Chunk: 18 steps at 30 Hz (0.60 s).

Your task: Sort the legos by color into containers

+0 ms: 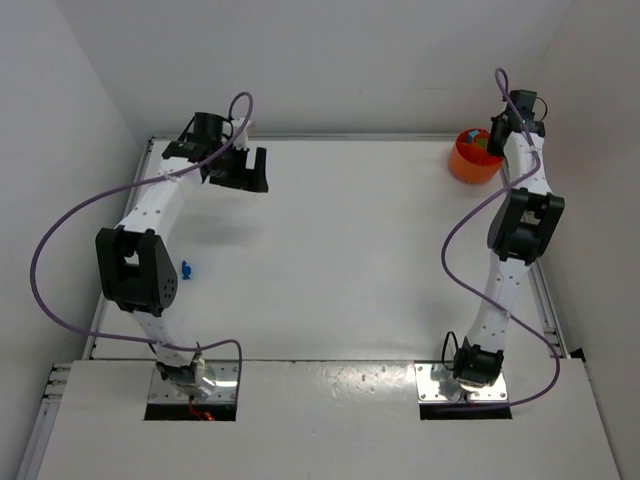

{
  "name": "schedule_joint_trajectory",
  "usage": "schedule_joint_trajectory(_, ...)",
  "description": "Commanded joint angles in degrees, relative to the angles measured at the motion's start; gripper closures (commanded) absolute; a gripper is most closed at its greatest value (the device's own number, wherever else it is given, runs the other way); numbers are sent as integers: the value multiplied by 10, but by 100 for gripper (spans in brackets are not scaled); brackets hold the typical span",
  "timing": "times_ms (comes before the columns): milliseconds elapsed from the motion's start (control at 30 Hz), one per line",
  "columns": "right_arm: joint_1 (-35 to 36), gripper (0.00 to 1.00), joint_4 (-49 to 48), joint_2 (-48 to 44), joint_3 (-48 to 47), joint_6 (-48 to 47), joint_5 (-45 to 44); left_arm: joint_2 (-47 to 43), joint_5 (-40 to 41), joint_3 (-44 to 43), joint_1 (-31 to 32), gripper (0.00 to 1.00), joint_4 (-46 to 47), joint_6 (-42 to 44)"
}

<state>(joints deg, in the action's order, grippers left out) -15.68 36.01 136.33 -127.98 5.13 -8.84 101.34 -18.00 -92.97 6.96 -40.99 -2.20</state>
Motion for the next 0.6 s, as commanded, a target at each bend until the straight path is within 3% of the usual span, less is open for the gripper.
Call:
schedule_joint_trajectory(0, -4, 83, -21, 4, -33, -4, 0, -40, -2, 19, -7, 0, 21, 1)
schedule_joint_trajectory(133, -4, 79, -21, 15, -33, -4, 7, -66, 4, 64, -7, 0, 55, 1)
schedule_joint_trajectory(300, -4, 76, -26, 15, -39, -4, 14, -140, -1, 154, -7, 0, 165, 6)
schedule_joint_trajectory(567, -4, 73, -26, 15, -44, -4, 31, -146, -21, 167, -7, 0, 181, 6)
